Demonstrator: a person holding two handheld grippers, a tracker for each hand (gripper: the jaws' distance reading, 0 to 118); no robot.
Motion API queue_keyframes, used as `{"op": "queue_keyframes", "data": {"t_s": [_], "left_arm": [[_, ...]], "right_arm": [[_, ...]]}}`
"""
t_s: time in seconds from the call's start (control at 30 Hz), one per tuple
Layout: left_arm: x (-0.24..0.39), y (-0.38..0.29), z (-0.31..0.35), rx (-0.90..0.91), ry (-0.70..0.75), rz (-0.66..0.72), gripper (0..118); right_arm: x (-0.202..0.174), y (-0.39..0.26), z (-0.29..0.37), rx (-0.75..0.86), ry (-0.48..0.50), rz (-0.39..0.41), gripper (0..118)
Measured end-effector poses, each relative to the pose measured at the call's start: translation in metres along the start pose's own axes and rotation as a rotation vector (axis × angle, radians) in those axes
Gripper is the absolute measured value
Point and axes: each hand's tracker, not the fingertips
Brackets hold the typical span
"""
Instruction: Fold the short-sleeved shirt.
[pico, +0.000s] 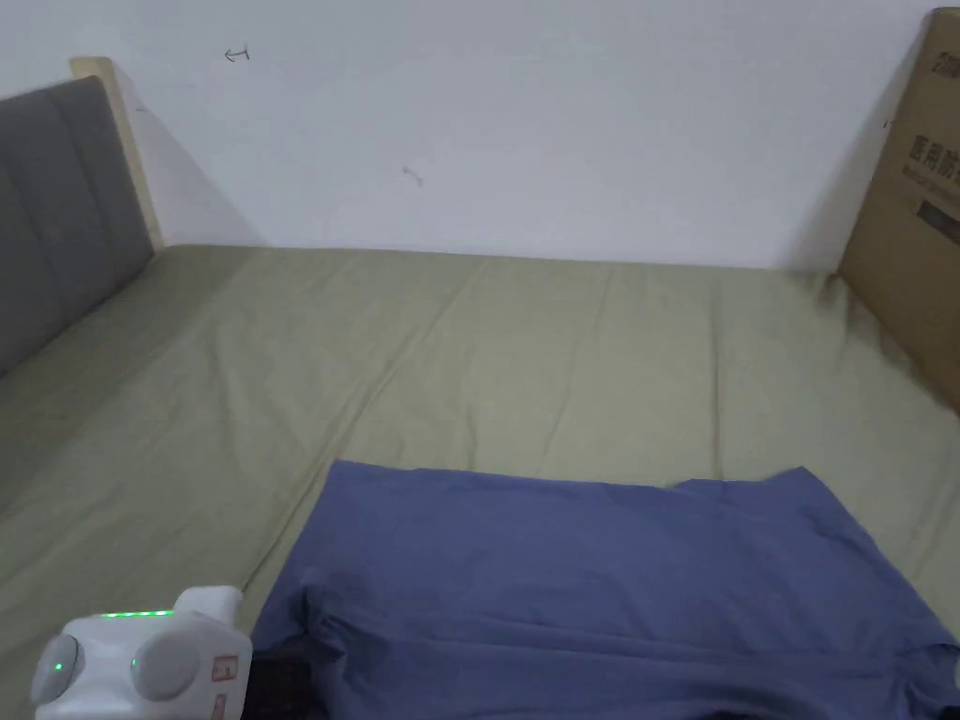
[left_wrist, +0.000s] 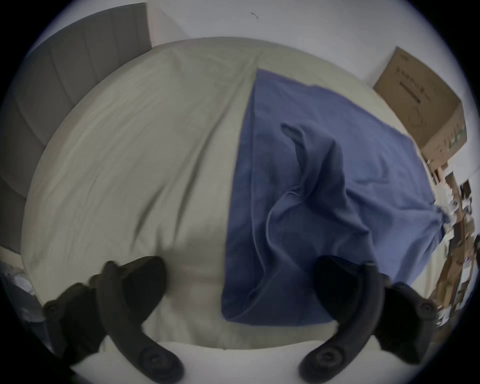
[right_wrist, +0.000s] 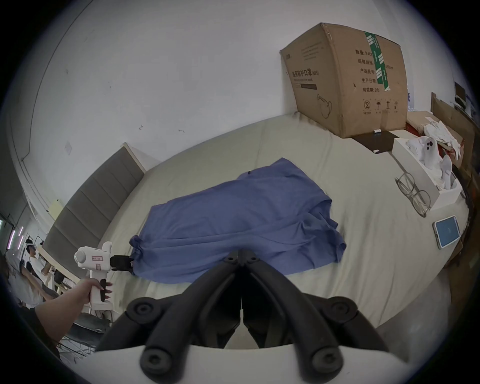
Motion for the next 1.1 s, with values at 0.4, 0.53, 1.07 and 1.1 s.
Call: {"op": "queue_keyframes", "data": {"t_s": [0.4,0.53,1.07,1.1], "left_arm": [[0.024,-0.008,0.045,0.138,-0.008,-0.187,4],[0.027,-0.005,0.060,0.117,-0.048,-0.132,4],[0.027,0.002,0.057,0.097,-0.013,-0.105,4],[0.027,0.002,0.058,0.102,-0.012,-0.096,4]], "right_arm": [[0.092,0.034,-0.030,-0.008,-0.169,-0.136,0],[0.126,0.051,-0.075,-0.206,-0.165,-0.104,117],[0.123,0.021,-0.161,-0.484,-0.355,0.064,82],[0.116,0.022,-0.155,-0.465,-0.337,0.104,46]]}}
